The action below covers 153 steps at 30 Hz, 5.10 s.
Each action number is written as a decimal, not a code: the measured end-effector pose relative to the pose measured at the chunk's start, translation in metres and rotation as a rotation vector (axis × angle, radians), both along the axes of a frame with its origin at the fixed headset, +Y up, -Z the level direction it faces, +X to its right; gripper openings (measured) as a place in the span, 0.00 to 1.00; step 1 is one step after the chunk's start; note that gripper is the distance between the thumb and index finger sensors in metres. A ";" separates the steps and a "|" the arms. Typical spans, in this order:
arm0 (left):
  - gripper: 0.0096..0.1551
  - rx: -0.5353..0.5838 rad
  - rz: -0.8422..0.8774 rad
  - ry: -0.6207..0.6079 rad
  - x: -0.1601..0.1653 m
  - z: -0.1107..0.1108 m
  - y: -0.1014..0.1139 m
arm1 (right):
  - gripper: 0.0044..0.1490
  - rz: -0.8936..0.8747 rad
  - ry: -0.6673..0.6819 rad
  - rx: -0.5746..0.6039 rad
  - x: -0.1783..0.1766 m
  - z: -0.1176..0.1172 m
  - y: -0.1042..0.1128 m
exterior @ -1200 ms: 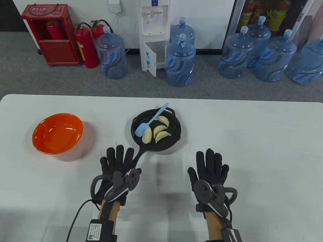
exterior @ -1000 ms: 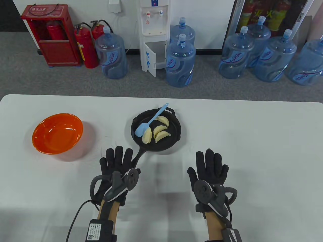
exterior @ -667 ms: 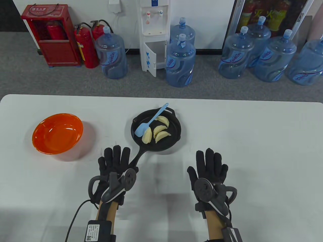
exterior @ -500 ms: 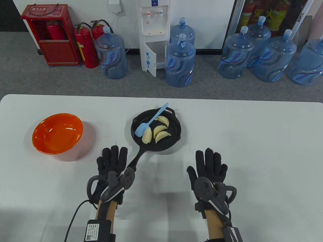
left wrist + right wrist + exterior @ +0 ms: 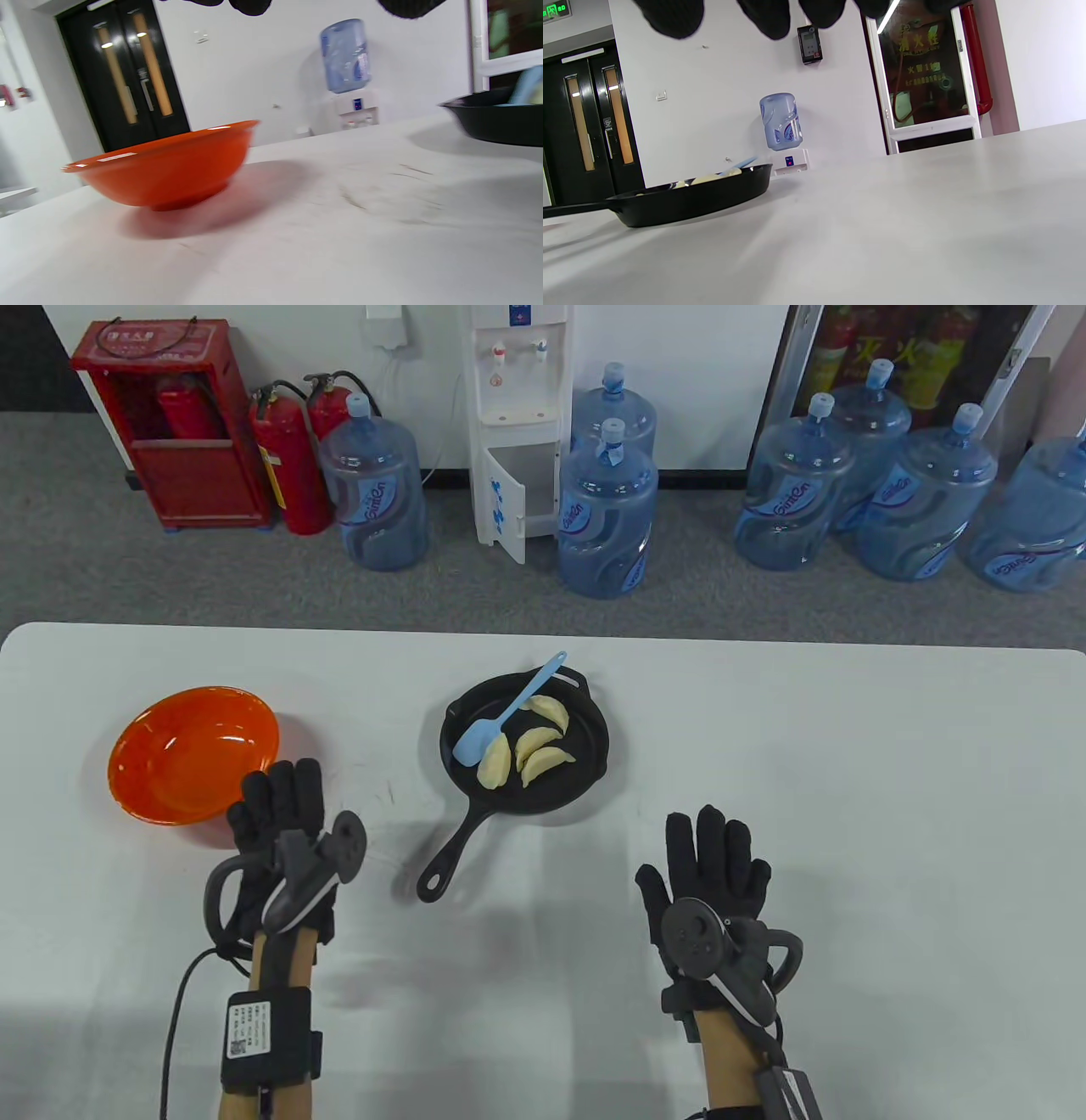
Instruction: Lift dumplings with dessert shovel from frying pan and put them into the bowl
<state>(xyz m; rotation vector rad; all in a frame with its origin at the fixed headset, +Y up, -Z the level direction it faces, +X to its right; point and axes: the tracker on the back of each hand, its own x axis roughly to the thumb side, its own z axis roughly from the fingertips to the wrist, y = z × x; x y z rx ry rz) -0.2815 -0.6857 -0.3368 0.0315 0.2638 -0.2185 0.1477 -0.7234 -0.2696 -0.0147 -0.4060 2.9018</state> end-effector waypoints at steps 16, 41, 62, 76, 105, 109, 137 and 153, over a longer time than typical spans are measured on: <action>0.47 -0.205 -0.075 0.185 -0.076 -0.045 -0.033 | 0.45 -0.002 -0.005 -0.024 0.000 -0.005 0.000; 0.22 -0.131 -0.216 0.101 -0.090 -0.050 -0.056 | 0.44 0.001 -0.006 -0.056 0.002 -0.006 -0.003; 0.22 0.010 -0.291 -0.040 -0.072 -0.011 0.029 | 0.45 -0.045 0.008 -0.040 0.003 -0.005 -0.002; 0.23 0.084 -0.379 -0.362 0.006 0.030 0.036 | 0.46 -0.106 0.036 -0.046 -0.001 -0.003 0.002; 0.23 0.192 -0.426 -0.890 0.146 0.118 0.001 | 0.54 -0.584 0.269 -0.192 -0.023 -0.001 0.005; 0.22 0.200 -0.430 -0.918 0.154 0.123 0.000 | 0.55 -0.587 0.268 -0.198 -0.025 -0.001 0.003; 0.22 0.188 -0.420 -0.969 0.164 0.134 -0.005 | 0.37 -0.693 0.092 -0.136 -0.039 0.003 0.002; 0.35 0.236 -0.223 -0.840 0.124 0.123 0.032 | 0.34 -0.821 -0.070 -0.066 -0.008 0.003 0.004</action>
